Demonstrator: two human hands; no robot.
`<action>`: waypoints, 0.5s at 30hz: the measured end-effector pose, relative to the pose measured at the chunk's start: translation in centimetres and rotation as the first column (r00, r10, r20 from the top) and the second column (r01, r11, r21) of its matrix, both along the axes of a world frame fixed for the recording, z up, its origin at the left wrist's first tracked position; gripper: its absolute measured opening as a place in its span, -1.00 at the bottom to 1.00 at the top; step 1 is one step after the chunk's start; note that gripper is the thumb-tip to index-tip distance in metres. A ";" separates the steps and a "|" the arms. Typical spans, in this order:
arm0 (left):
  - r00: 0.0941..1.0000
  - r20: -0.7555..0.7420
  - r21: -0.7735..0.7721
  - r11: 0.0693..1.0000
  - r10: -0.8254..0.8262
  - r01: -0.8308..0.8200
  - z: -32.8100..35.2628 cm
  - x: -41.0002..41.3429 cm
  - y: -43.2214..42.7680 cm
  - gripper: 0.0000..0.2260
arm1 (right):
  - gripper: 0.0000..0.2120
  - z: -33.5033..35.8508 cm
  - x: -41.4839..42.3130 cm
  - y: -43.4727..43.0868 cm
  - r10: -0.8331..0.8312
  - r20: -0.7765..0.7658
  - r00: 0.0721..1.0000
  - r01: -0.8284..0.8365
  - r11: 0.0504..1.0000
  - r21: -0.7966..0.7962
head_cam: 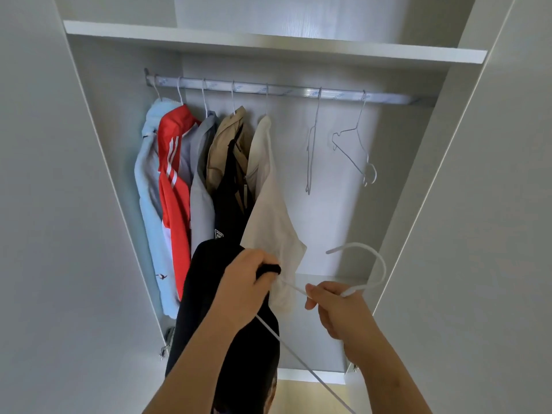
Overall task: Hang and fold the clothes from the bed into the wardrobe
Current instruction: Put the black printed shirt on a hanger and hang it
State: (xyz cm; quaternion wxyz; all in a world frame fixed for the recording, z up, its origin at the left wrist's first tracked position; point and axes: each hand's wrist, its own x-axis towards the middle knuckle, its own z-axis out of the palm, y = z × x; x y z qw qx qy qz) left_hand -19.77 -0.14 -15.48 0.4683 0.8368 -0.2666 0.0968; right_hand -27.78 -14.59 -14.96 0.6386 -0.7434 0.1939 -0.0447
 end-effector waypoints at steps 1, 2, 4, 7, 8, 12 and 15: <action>0.998 0.024 -0.018 0.998 0.062 -0.061 0.2 0.4 0.5 -0.87 | -0.59 0.2 -0.1 0.0 0.012 -0.004 1.000 -0.012 1.000 0.008; 0.988 0.041 -0.050 0.988 0.151 -0.149 0.3 1.0 1.2 -0.88 | -0.58 0.5 -0.2 -0.3 0.020 -0.005 1.000 -0.020 1.000 0.020; 0.944 0.023 -0.108 0.940 0.329 -0.325 0.6 2.1 2.9 -0.87 | -0.57 1.2 -0.7 -1.0 0.025 0.000 1.000 -0.025 0.997 0.078; 0.896 -0.110 -0.148 0.884 0.430 -0.443 0.5 3.2 4.2 -0.86 | -0.57 2.1 -1.0 -1.6 0.047 -0.003 0.999 -0.046 0.991 0.123; 0.898 -0.152 -0.174 0.883 0.414 -0.437 0.5 3.1 4.1 -0.85 | -0.57 2.3 -1.0 -1.5 0.061 -0.006 0.998 -0.060 0.990 0.128; 0.956 -0.103 -0.187 0.939 0.274 -0.289 0.9 1.9 2.3 -0.82 | -0.59 2.0 -0.6 -0.8 0.102 -0.031 0.994 -0.093 0.976 0.198; 0.994 -0.038 -0.084 0.991 0.102 -0.105 0.8 0.4 0.2 -0.90 | -0.62 1.4 -0.1 0.0 0.096 -0.063 0.993 -0.078 0.968 0.238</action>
